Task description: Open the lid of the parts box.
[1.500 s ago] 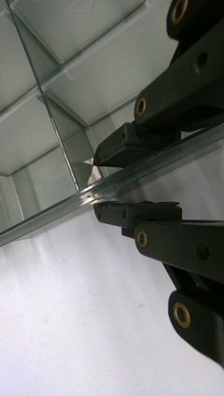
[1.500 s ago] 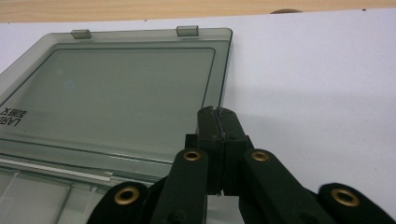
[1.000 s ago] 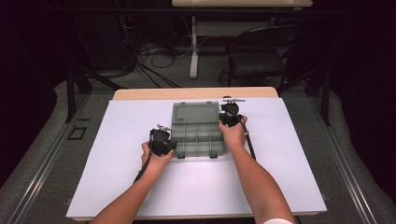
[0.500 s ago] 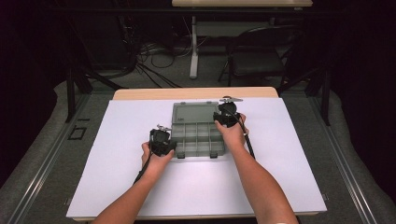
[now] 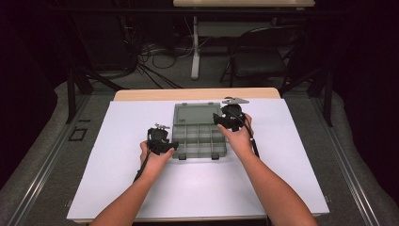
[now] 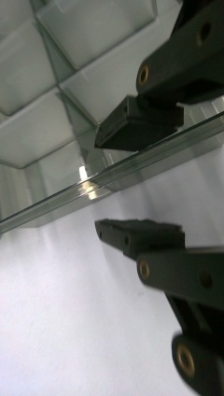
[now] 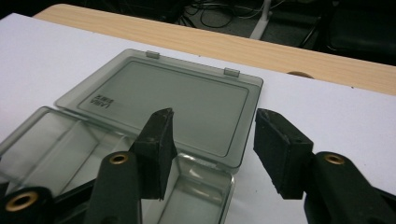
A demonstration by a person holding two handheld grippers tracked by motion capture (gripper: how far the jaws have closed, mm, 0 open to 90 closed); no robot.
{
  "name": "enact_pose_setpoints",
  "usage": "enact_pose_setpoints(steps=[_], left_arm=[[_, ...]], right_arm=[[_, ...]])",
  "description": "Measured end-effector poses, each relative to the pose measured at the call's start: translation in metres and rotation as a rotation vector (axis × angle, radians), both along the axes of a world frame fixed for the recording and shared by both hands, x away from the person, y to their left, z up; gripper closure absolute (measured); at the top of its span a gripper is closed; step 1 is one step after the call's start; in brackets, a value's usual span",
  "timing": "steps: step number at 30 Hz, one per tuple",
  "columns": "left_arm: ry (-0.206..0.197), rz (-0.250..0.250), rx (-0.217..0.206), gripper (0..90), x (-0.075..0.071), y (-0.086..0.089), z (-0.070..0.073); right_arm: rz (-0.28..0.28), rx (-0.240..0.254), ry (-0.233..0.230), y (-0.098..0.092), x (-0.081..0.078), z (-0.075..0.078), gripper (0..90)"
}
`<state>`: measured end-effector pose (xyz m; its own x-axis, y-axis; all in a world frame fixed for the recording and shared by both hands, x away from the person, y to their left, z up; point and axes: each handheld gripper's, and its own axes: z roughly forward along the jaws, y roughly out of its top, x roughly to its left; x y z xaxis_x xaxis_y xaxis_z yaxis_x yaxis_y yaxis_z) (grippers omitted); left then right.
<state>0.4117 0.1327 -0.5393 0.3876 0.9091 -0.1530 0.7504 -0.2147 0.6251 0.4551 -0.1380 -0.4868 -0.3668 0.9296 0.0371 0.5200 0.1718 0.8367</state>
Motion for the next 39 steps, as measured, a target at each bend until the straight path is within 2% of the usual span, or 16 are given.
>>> enact_pose_setpoints(steps=[4,6,10,12,13,14,16,18,20,23,25,28,30,35,39], left_arm=[[-0.022,-0.019,-0.04,41.0,-0.002,0.006,0.013],[-0.045,-0.028,-0.062,36.7,-0.005,0.009,0.02],[-0.083,-0.036,-0.107,36.2,-0.01,0.015,0.033],[-0.1,-0.065,-0.153,37.1,-0.013,0.019,0.038],[-0.132,-0.087,-0.154,37.1,-0.014,0.021,0.039],[-0.16,-0.101,-0.138,36.9,-0.016,0.022,0.042],[-0.189,-0.119,-0.121,36.3,-0.02,0.026,0.046],[-0.19,-0.139,-0.133,35.8,-0.025,0.03,0.05],[-0.197,-0.156,-0.17,35.8,-0.031,0.035,0.052],[-0.204,-0.183,-0.164,31.9,-0.039,0.041,0.053],[-0.23,-0.203,-0.165,27.3,-0.044,0.045,0.053],[-0.251,-0.233,-0.184,18.9,-0.052,0.05,0.055],[-0.27,-0.244,-0.16,15.7,-0.058,0.053,0.055],[-0.289,-0.258,-0.157,12.4,-0.066,0.065,0.049],[-0.29,-0.266,-0.166,6.4,-0.072,0.073,0.043]], right_arm=[[0.038,-0.021,-0.025,0.0,-0.013,0.008,44.7],[0.055,-0.023,-0.033,-0.001,-0.02,0.012,41.8],[0.092,0.009,-0.05,-0.007,-0.032,0.017,35.9],[0.101,-0.014,-0.069,-0.009,-0.039,0.019,31.8],[0.109,-0.024,-0.079,-0.01,-0.042,0.02,30.6],[0.112,-0.028,-0.089,-0.011,-0.045,0.021,29.8],[0.129,-0.029,-0.084,-0.014,-0.051,0.022,26.1],[0.146,-0.027,-0.093,-0.017,-0.058,0.023,24.0],[0.164,-0.049,-0.114,-0.019,-0.068,0.023,20.5],[0.178,-0.085,-0.139,-0.022,-0.081,0.02,14.5],[0.189,-0.076,-0.147,-0.025,-0.089,0.018,12.4],[0.191,-0.058,-0.139,-0.029,-0.098,0.013,2.4],[0.193,-0.041,-0.137,-0.034,-0.103,0.01,1.7],[0.167,0.019,-0.141,-0.05,-0.117,0.003,0.0],[0.126,0.009,-0.145,-0.062,-0.13,-0.003,0.3]])
